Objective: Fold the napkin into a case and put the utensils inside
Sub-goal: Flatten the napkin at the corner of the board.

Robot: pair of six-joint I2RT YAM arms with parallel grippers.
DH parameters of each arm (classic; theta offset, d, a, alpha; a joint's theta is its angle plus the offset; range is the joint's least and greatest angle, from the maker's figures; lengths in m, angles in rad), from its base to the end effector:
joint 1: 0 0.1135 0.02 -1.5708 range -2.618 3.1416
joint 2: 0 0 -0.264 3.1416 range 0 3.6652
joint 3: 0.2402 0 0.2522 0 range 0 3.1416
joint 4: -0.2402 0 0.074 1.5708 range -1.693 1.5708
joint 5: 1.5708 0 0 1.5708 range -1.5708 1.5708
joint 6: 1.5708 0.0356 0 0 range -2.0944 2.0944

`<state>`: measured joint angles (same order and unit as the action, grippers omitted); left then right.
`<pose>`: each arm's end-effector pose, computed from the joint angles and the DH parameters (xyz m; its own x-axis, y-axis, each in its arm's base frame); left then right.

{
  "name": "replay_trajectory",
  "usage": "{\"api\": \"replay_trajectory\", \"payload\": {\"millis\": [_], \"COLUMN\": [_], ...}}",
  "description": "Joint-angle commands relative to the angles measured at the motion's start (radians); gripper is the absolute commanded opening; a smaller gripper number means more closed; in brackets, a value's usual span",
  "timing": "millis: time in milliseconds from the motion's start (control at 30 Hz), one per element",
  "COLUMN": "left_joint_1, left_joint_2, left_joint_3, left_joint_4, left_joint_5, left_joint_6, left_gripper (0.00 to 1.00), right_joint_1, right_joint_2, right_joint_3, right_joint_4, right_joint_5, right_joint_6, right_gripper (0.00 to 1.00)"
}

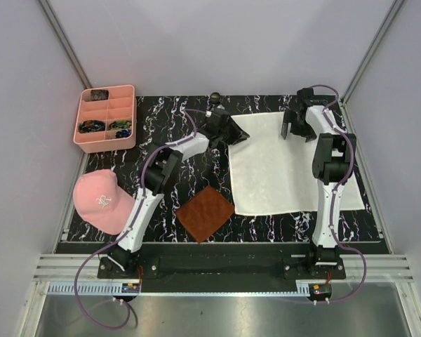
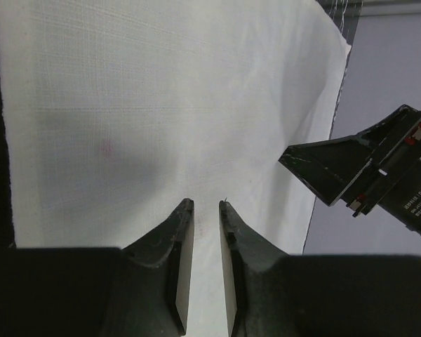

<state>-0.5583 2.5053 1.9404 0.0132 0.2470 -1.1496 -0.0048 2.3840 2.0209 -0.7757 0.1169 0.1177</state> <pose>0.4736 -0.3060 0.1330 -0.8117 -0.5363 -0.2312 -0.1235 0.5445 -0.8296 0.5079 -0.0066 0.1647 -0.8955 0.1209 -0.4282 0.1599 0.9855 -0.0560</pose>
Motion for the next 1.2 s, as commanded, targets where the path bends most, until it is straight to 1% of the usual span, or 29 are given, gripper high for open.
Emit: {"api": "replay_trajectory", "payload": {"millis": [0,100,267,300,367,500,600,667,700,733,767,800,833,867,900,933,967,1000,1033,1067,1100,1133,1167], "left_joint_1": [0.021,0.041,0.057,0.066,0.077,0.1,0.106,0.106,0.103,0.103,0.101,0.094,0.09,0.083,0.075,0.069,0.052,0.043,0.032,0.005,-0.009,-0.023,-0.047], "left_joint_2": [0.061,0.107,0.217,0.236,0.282,0.319,0.32,0.313,0.303,0.267,0.236,0.199,0.108,0.055,0.0,-0.114,-0.172,-0.269,-0.311,-0.351,-0.417,-0.445,-0.471], "left_joint_3": [0.081,0.104,0.215,0.233,0.276,0.386,0.429,0.446,0.462,0.457,0.442,0.384,0.341,0.291,0.172,0.107,0.045,-0.059,-0.101,-0.139,-0.197,-0.225,-0.251], "left_joint_4": [0.12,0.158,0.214,0.231,0.264,0.235,0.225,0.229,0.219,0.199,0.171,0.156,0.128,0.128,0.126,0.117,0.11,0.1,0.068,0.047,0.024,-0.01,-0.012], "left_joint_5": [0.021,0.031,0.032,0.035,0.034,0.006,-0.017,0.003,0.014,0.034,0.043,0.052,0.063,0.064,0.064,0.042,0.028,0.012,0.008,0.002,-0.005,-0.003,0.0], "left_joint_6": [-0.096,-0.154,-0.206,-0.241,-0.266,-0.213,-0.165,-0.141,-0.128,-0.113,-0.072,-0.05,-0.027,0.022,0.048,0.071,0.112,0.134,0.152,0.193,0.212,0.229,0.246], "left_gripper": [0.24,0.24,0.26,0.26,0.26,0.26,0.29,0.31,0.32,0.32,0.36,0.4,0.43,0.49,0.52,0.55,0.57,0.6,0.6,0.6,0.59,0.59,0.58], "right_joint_1": [-0.001,-0.001,-0.001,-0.001,-0.001,-0.012,-0.014,-0.014,-0.014,-0.014,-0.014,-0.014,-0.014,-0.02,-0.027,-0.04,-0.073,-0.096,-0.121,-0.185,-0.217,-0.256,-0.286], "right_joint_2": [0.064,0.096,0.139,0.158,0.176,0.202,0.19,0.163,0.146,0.121,0.057,0.019,-0.024,-0.113,-0.161,-0.21,-0.306,-0.357,-0.403,-0.49,-0.532,-0.569,-0.638], "right_joint_3": [0.096,0.139,0.215,0.226,0.263,0.288,0.276,0.285,0.288,0.282,0.268,0.248,0.192,0.158,0.116,0.017,-0.04,-0.16,-0.222,-0.287,-0.351,-0.473,-0.532], "right_joint_4": [0.009,0.006,-0.008,-0.011,-0.017,-0.04,-0.039,-0.045,-0.056,-0.06,-0.063,-0.065,-0.066,-0.069,-0.069,-0.063,-0.056,-0.041,-0.033,-0.025,-0.01,0.001,0.016], "right_joint_5": [0.018,0.004,-0.002,0.0,0.003,-0.003,-0.023,-0.028,-0.017,0.001,0.021,0.068,0.098,0.121,0.139,0.141,0.138,0.123,0.112,0.104,0.087,0.081,0.084], "right_joint_6": [-0.069,-0.079,-0.082,-0.087,-0.098,-0.101,-0.095,-0.073,-0.034,-0.012,0.009,0.051,0.074,0.1,0.141,0.164,0.189,0.233,0.256,0.282,0.321,0.333,0.345], "right_gripper": [1.0,1.0,1.0,1.0,1.0,1.0,1.0,1.0,1.0,1.0,1.0,1.0,1.0,1.0,1.0,1.0,1.0,1.0,1.0,1.0,1.0,1.0,1.0]}}
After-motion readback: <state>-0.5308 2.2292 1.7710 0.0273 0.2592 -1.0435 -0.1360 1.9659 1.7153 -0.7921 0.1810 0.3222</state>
